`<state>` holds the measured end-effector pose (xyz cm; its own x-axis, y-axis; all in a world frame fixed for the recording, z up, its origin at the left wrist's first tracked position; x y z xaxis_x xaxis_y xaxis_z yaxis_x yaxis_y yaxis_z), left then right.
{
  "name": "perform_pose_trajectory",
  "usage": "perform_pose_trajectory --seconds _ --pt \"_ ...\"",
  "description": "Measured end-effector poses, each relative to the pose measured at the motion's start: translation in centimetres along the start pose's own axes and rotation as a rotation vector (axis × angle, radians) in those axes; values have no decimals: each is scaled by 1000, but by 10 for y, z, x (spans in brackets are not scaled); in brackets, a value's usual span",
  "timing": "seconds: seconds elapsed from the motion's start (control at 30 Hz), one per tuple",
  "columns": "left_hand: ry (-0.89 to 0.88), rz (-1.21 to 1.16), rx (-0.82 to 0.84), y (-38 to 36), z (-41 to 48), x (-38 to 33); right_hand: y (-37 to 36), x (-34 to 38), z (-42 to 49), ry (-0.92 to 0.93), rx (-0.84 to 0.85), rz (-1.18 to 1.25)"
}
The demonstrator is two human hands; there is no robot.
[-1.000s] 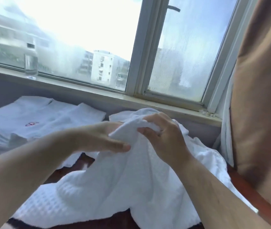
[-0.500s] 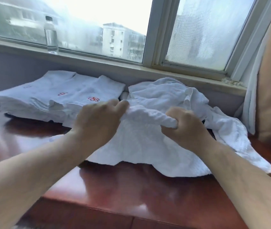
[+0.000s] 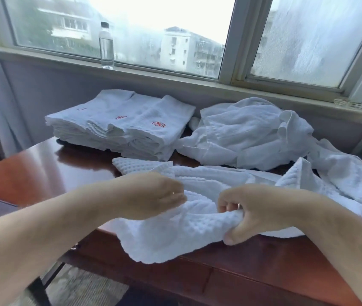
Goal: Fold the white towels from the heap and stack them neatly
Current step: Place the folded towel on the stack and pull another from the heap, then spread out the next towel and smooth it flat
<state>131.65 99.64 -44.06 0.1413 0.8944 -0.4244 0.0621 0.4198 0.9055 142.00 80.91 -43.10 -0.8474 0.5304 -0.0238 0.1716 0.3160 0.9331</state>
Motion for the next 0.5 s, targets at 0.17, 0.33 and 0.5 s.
perform_pose_trajectory --seconds 0.17,0.33,0.5 --pt "153 459 43 -13 27 6 28 -2 12 33 -36 323" --pt "496 702 219 -6 11 30 11 -10 52 -101 -190 63" --pt "-59 394 -44 -13 27 0 -4 -2 78 -95 -323 2"
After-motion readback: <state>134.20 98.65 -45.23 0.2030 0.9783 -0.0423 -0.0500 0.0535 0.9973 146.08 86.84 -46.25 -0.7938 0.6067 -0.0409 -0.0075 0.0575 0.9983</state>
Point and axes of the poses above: each hand's wrist, its own z-axis towards the middle knuckle, its own y-axis out of the back of the hand, x = y × z, the point moved 5 cm from there along z, towards the middle knuckle, and after that the axes turned 14 degrees about -z, right-handed, at the moved point
